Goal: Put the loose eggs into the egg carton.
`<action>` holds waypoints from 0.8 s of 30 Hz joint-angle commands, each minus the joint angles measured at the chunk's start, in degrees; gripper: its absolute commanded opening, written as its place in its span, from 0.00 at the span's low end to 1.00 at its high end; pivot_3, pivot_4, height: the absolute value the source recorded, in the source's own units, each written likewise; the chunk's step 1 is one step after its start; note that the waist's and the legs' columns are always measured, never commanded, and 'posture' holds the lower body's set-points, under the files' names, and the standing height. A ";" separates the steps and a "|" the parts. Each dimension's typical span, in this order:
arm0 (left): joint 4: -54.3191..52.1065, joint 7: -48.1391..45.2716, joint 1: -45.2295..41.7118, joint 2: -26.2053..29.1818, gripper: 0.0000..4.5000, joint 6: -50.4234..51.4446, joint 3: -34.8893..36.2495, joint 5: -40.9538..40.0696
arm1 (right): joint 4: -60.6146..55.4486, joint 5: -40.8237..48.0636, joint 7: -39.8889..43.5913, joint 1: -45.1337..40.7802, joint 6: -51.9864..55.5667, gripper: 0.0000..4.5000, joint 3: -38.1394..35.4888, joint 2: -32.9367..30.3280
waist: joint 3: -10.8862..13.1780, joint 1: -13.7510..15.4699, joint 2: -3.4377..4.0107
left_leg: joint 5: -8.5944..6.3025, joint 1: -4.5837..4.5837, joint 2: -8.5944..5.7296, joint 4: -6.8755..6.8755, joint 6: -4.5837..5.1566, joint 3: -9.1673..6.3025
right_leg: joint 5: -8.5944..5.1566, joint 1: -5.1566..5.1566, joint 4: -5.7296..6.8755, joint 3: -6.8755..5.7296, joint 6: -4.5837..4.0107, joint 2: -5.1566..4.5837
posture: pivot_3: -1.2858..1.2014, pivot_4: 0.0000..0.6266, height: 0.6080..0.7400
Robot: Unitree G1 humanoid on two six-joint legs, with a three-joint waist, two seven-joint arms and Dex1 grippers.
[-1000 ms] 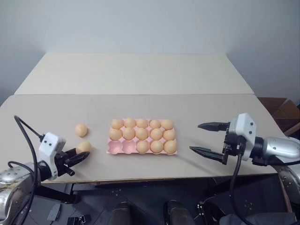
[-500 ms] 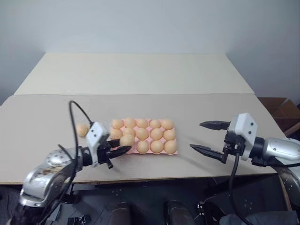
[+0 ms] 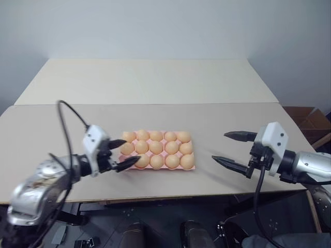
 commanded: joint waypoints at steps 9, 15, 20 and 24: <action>1.63 -16.26 23.83 3.18 0.99 -9.21 26.35 -0.17 | 5.17 0.96 4.44 -2.30 -4.40 1.00 0.29 0.83 | 0.01 -0.04 0.00 | 0.00 0.04 0.01 0.01 -0.01 0.20 | -0.22 0.00 -0.02 0.01 -0.37 -0.09 | 0.52 0.24 1.00; 1.91 -14.92 25.19 2.25 0.99 -10.92 26.75 -0.30 | 8.94 -0.43 6.58 -3.06 -6.07 1.00 1.32 1.16 | 0.02 0.91 0.01 | 0.00 0.05 0.02 0.02 -0.01 0.19 | -0.23 0.02 -0.03 -0.05 -0.38 -0.09 | 0.52 0.24 1.00; 0.85 -0.64 17.64 3.70 0.99 2.86 21.08 -1.40 | 9.51 -0.65 6.38 -4.40 -6.06 1.00 1.92 0.72 | 0.02 0.86 0.01 | 0.00 0.05 0.03 0.02 -0.01 0.20 | -0.22 0.00 0.01 -0.02 -0.36 -0.07 | 0.52 0.24 1.00; 2.55 13.51 4.00 1.41 0.99 15.45 14.52 -2.82 | 9.11 -1.33 6.12 -4.78 -6.13 1.00 2.34 0.45 | 0.01 0.91 -0.02 | 0.01 0.03 0.04 0.05 -0.01 0.11 | 0.01 0.03 0.05 -0.06 -0.02 -0.02 | 0.52 0.24 1.00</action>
